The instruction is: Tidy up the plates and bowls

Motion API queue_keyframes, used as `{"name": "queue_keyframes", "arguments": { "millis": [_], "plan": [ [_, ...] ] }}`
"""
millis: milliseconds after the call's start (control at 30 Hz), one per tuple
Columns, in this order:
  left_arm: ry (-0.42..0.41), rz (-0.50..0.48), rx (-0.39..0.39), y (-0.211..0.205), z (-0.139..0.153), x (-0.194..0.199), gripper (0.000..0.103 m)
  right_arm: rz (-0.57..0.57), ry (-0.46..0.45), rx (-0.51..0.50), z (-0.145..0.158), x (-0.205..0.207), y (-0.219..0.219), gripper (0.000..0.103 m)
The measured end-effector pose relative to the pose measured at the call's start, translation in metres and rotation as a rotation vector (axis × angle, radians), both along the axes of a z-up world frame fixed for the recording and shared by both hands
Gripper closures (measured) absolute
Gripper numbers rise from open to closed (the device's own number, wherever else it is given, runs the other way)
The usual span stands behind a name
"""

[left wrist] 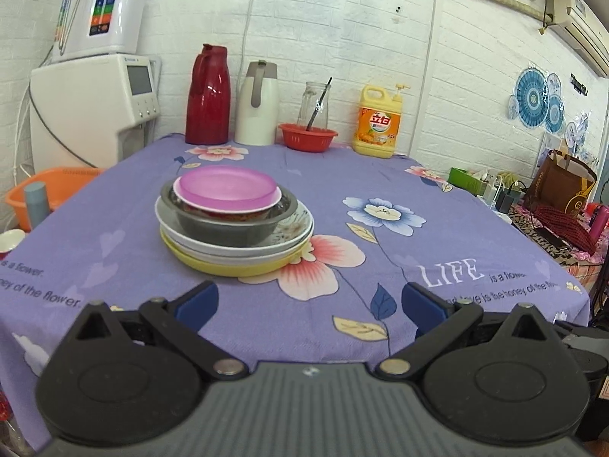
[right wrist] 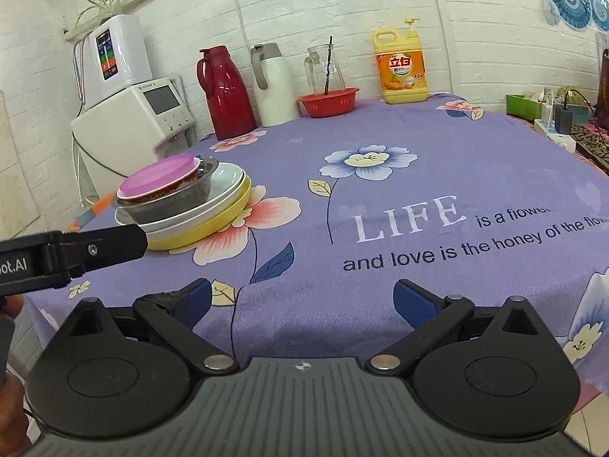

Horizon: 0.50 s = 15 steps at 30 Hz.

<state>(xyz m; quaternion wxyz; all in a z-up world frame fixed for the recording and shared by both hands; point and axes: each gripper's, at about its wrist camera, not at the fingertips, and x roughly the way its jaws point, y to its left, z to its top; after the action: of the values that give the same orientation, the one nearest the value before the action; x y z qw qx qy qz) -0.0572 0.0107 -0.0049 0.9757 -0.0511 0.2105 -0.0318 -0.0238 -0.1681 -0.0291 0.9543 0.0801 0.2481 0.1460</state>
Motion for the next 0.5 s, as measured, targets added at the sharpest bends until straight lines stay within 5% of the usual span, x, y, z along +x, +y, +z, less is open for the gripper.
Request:
{"name": "queue_keyframes", "arguments": {
  "millis": [500],
  "plan": [
    [-0.01,0.078,0.109,-0.004,-0.005,0.003,0.001,-0.087,0.002,-0.056,0.004,-0.013,0.002,0.0]
  ]
}}
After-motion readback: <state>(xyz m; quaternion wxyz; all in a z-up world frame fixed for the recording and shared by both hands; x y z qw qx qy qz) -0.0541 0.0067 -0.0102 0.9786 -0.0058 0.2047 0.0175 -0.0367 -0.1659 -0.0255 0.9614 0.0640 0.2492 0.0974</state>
